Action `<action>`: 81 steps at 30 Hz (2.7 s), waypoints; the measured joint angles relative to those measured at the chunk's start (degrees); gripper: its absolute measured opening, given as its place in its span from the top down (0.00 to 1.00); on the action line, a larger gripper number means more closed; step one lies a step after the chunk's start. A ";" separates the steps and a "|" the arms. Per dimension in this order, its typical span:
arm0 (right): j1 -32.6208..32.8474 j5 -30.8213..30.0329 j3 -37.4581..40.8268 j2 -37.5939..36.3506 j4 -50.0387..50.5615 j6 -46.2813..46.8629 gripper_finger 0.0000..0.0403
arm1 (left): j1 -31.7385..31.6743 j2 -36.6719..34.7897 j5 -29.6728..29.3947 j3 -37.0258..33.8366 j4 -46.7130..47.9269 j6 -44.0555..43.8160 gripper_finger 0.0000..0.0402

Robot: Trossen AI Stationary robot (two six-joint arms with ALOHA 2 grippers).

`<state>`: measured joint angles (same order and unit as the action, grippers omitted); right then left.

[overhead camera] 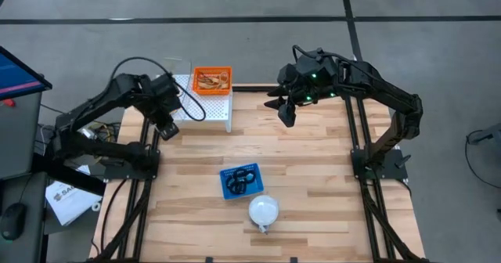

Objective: Pick & Place Office Desk Supplies
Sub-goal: Adjust the transparent bin on the shelf

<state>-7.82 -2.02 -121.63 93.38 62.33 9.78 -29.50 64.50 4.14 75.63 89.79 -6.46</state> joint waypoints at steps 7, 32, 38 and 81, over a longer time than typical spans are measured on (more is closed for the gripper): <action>-0.02 0.00 -0.01 0.00 0.17 0.33 0.59 | -0.03 0.23 -1.19 -1.88 -4.82 0.44 1.00; -0.02 0.00 -0.02 0.00 0.21 0.31 0.59 | -2.19 1.52 0.14 -1.90 -7.41 4.97 1.00; 0.32 -0.01 0.00 0.00 0.21 0.77 0.59 | -2.54 3.33 -2.34 -1.90 -6.22 7.89 1.00; 0.75 0.00 0.00 0.00 -1.07 0.23 0.59 | -11.09 -1.73 -32.83 11.76 0.24 -13.58 1.00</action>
<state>-7.07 -2.02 -121.62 93.38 61.26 10.01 -40.58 62.77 -28.69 87.39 90.03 -20.04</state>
